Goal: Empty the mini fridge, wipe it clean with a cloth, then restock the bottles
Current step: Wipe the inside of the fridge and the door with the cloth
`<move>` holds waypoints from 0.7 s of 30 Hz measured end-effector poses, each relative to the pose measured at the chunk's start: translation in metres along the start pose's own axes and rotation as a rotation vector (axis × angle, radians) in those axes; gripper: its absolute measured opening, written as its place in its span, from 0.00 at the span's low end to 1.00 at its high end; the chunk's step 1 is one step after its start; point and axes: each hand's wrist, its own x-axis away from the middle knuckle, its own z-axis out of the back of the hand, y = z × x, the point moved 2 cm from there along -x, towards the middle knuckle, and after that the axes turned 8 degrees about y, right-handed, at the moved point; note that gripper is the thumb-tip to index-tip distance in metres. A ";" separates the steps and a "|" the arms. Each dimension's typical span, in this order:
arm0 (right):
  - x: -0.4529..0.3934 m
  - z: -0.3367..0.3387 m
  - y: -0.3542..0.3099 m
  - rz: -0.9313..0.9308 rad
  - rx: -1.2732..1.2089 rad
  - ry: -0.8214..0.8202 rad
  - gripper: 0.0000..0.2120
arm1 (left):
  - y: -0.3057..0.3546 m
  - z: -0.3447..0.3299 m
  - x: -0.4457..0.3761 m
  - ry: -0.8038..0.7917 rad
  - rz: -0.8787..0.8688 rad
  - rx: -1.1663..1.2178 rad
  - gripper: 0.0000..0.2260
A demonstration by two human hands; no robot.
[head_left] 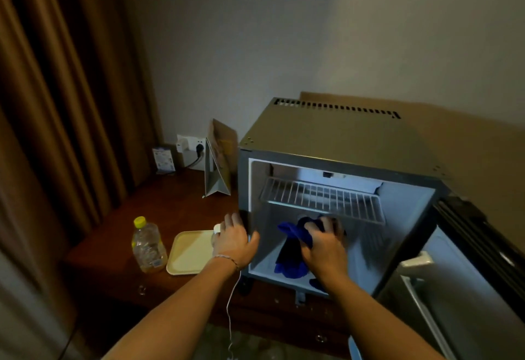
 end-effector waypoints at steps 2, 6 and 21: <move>-0.003 -0.023 0.011 0.015 0.111 0.023 0.17 | -0.011 -0.021 -0.006 0.060 -0.023 0.041 0.36; -0.004 -0.068 0.017 0.003 0.175 -0.022 0.17 | -0.019 -0.049 -0.008 0.230 -0.086 0.164 0.36; 0.011 -0.208 0.036 0.150 0.129 0.018 0.38 | -0.073 -0.162 -0.029 0.622 -0.581 0.712 0.27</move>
